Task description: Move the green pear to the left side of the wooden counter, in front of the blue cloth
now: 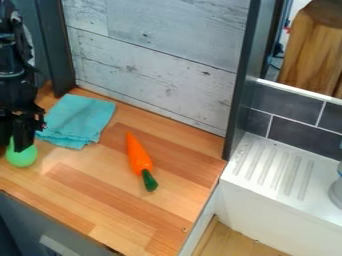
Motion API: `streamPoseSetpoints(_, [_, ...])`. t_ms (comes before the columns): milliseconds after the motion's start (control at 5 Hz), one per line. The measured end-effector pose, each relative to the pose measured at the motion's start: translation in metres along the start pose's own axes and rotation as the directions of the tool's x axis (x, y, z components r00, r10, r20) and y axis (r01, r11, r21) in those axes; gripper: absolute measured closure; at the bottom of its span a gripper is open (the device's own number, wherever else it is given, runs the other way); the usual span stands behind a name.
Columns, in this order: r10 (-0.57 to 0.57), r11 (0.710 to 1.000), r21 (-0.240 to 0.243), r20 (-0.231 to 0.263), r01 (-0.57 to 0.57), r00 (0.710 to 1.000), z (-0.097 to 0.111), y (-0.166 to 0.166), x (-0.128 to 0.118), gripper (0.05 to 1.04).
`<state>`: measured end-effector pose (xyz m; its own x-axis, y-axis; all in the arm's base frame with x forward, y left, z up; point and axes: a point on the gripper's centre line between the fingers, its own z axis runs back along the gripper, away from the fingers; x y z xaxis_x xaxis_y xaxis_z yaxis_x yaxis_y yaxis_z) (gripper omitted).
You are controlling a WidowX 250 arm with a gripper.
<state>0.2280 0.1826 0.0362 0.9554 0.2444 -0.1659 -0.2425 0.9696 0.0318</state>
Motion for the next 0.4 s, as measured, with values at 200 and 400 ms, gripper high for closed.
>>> streamPoseSetpoints(200, [-0.006, 1.000, -0.028, -0.028, 0.005, 1.000, -0.0052, -0.0046, -0.0037, 0.236])
streamPoseSetpoints(400, [-0.014, 0.999, -0.030, -0.012, 0.014, 1.000, -0.0034, -0.0060, -0.0044, 0.072])
